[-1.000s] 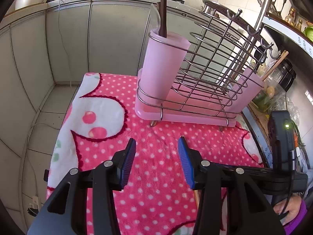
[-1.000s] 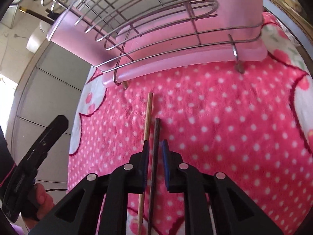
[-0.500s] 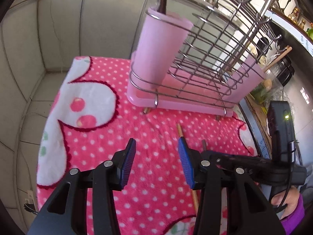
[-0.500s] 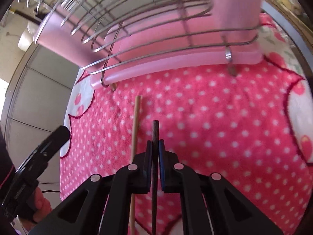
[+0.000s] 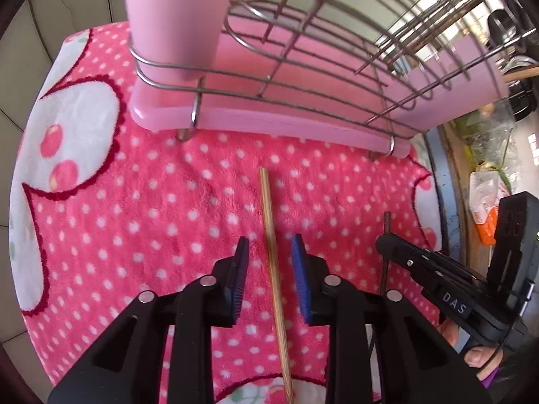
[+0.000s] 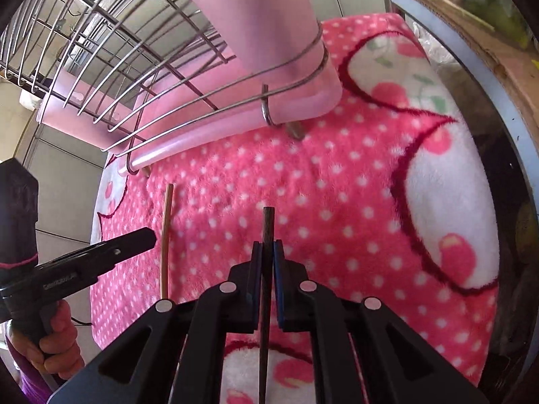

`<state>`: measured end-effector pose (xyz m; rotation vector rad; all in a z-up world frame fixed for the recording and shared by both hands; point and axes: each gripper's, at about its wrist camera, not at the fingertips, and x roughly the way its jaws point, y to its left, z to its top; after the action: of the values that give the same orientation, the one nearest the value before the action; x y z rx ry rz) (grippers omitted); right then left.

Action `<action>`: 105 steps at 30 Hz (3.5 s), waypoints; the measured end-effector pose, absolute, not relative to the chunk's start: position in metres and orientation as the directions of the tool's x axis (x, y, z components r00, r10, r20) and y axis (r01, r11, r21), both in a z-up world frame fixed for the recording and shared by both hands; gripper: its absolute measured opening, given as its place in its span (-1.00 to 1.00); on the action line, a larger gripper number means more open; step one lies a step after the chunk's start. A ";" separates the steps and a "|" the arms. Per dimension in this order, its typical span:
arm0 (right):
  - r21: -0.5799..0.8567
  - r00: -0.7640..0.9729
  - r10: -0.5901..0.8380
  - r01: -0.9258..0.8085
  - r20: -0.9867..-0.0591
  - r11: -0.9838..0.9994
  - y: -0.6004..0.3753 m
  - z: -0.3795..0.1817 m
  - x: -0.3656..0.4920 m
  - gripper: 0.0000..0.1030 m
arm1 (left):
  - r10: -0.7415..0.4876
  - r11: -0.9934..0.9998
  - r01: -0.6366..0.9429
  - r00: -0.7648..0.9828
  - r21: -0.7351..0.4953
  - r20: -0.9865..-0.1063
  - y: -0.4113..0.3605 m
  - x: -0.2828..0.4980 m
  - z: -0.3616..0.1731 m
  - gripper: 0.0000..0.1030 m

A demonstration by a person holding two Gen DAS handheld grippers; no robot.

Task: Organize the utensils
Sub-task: 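Grasp a dark chopstick with the right tool, then grasp a light wooden chopstick with the left tool while the right holds the dark one, then lift both chopsticks up and carry them over the pink cup with both tools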

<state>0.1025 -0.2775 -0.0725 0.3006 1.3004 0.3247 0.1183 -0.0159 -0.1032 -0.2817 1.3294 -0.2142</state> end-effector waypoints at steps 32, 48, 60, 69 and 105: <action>0.418 0.452 0.456 -0.188 -0.767 0.889 -0.267 -0.019 0.075 -0.88 | -0.339 0.940 0.129 0.467 -0.316 -0.817 -0.018 0.107 -0.044 -0.89; 0.305 0.830 0.385 -0.274 -0.405 0.912 -0.295 0.160 0.064 -0.88 | -0.268 0.944 0.137 0.849 -0.300 -0.456 0.038 0.063 0.114 -0.89; 0.226 0.937 0.312 -0.274 -0.154 0.935 -0.291 0.212 0.080 -0.88 | -0.111 0.966 0.065 0.978 -0.251 -0.176 0.054 0.074 0.179 -0.89; 0.201 0.962 0.262 -0.244 -0.071 0.949 -0.286 0.202 0.102 -0.88 | -0.018 0.982 0.003 0.997 -0.188 -0.078 0.050 0.097 0.168 -0.89; 0.082 0.970 0.225 -0.217 -0.096 0.973 -0.262 0.123 0.125 -0.88 | -0.064 0.983 0.044 0.992 -0.177 -0.108 0.050 0.106 0.085 -0.89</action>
<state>0.1245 -0.2616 0.1230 0.0715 0.1054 0.2235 0.1058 0.0501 0.0855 -0.1754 0.1132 -0.0546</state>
